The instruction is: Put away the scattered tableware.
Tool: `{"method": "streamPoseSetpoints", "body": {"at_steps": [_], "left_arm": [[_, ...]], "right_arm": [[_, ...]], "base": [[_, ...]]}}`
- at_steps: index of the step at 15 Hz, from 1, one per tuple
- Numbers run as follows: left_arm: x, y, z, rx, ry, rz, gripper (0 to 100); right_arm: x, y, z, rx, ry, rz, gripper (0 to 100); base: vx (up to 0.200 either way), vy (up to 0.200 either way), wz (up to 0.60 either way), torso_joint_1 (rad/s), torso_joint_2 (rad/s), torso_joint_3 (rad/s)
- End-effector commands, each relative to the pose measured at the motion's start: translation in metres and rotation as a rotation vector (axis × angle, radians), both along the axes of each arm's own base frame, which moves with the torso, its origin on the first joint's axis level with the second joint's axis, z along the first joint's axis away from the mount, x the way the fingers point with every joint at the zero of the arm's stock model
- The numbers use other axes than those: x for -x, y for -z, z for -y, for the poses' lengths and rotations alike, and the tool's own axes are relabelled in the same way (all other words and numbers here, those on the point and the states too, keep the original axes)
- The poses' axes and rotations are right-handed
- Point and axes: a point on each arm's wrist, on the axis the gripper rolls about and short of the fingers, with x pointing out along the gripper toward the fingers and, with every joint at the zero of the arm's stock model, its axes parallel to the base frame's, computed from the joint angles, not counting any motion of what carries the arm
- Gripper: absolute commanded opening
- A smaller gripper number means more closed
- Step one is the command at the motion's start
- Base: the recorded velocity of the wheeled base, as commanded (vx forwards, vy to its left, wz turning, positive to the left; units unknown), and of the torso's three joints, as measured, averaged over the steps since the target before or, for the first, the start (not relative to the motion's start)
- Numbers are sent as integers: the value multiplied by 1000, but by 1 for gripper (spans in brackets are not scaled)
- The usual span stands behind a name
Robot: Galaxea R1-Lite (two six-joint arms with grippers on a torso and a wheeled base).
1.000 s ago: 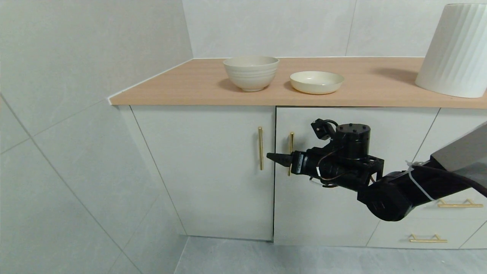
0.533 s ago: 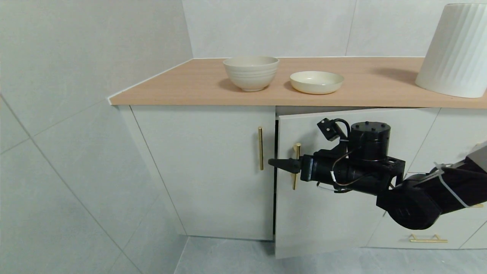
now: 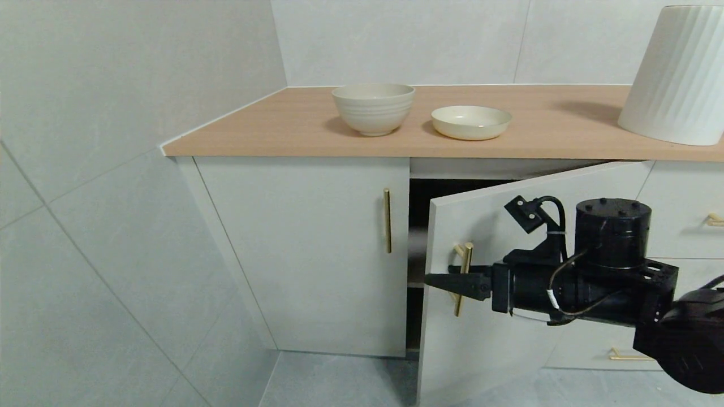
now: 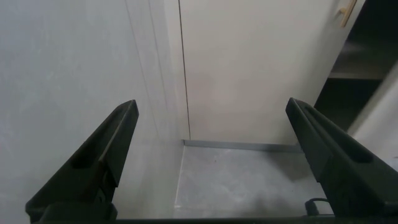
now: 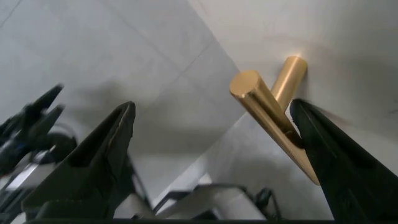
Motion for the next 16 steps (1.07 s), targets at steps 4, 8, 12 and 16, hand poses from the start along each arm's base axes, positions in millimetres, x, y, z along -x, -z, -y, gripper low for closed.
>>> {"method": "streamPoseSetpoints", "body": {"at_steps": [4, 8, 12, 16], "left_arm": [[0, 0, 0, 0, 0, 0, 100], [0, 0, 0, 0, 0, 0, 100], [0, 0, 0, -2, 0, 0, 100], [0, -2, 0, -63, 7, 8, 100]], "right_arm": [[30, -10, 18, -16, -24, 15, 100], [34, -10, 21, -17, -24, 16, 100], [34, -10, 21, -15, -22, 14, 100], [35, -8, 22, -10, -23, 8, 100]], "base": [[0, 0, 0, 0, 0, 0], [0, 0, 0, 0, 0, 0], [0, 0, 0, 0, 0, 0], [0, 0, 0, 0, 0, 0]]}}
